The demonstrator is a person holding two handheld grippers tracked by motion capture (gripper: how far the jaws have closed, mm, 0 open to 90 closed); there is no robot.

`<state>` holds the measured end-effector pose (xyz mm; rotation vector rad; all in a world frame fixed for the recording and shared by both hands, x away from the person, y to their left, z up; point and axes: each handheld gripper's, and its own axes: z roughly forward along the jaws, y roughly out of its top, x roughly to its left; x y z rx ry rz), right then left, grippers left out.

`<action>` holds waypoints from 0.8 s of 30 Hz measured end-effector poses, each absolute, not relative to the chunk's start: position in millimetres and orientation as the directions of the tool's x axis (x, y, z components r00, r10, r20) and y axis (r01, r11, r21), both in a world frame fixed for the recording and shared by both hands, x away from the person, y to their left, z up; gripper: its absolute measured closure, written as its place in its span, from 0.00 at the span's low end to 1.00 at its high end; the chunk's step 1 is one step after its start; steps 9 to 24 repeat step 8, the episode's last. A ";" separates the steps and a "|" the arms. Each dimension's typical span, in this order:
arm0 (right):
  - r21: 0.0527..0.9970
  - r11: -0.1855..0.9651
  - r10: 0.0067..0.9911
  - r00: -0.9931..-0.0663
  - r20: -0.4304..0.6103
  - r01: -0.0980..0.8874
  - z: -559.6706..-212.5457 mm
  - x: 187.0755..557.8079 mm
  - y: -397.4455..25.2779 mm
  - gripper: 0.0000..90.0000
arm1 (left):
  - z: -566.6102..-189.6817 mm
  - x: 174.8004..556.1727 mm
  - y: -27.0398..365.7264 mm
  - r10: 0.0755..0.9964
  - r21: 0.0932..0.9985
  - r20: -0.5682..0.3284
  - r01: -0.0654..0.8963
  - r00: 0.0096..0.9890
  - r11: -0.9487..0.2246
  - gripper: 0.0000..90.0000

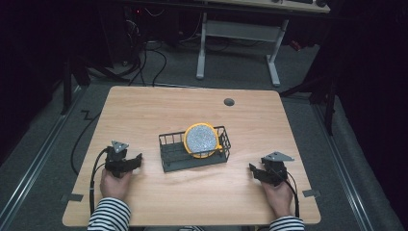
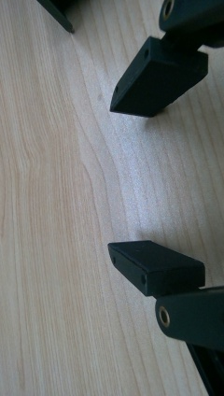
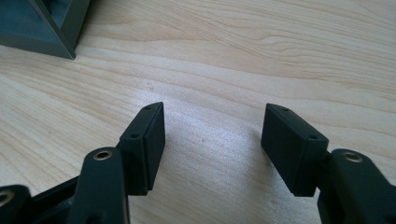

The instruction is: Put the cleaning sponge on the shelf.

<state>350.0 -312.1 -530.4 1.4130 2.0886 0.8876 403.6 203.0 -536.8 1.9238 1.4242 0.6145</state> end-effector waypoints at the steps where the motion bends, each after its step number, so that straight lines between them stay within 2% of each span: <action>1: 0.729 0.262 0.932 -0.363 -0.020 0.632 -530.4 350.0 -312.1 0.44 | -536.8 403.6 203.0 0.955 0.739 -0.013 0.646 0.297 -0.191 0.31; 24: 0.729 0.262 0.931 -0.363 -0.019 0.632 -530.4 350.1 -312.2 0.44 | -536.9 403.6 203.4 0.955 0.741 -0.018 0.645 0.296 -0.186 0.32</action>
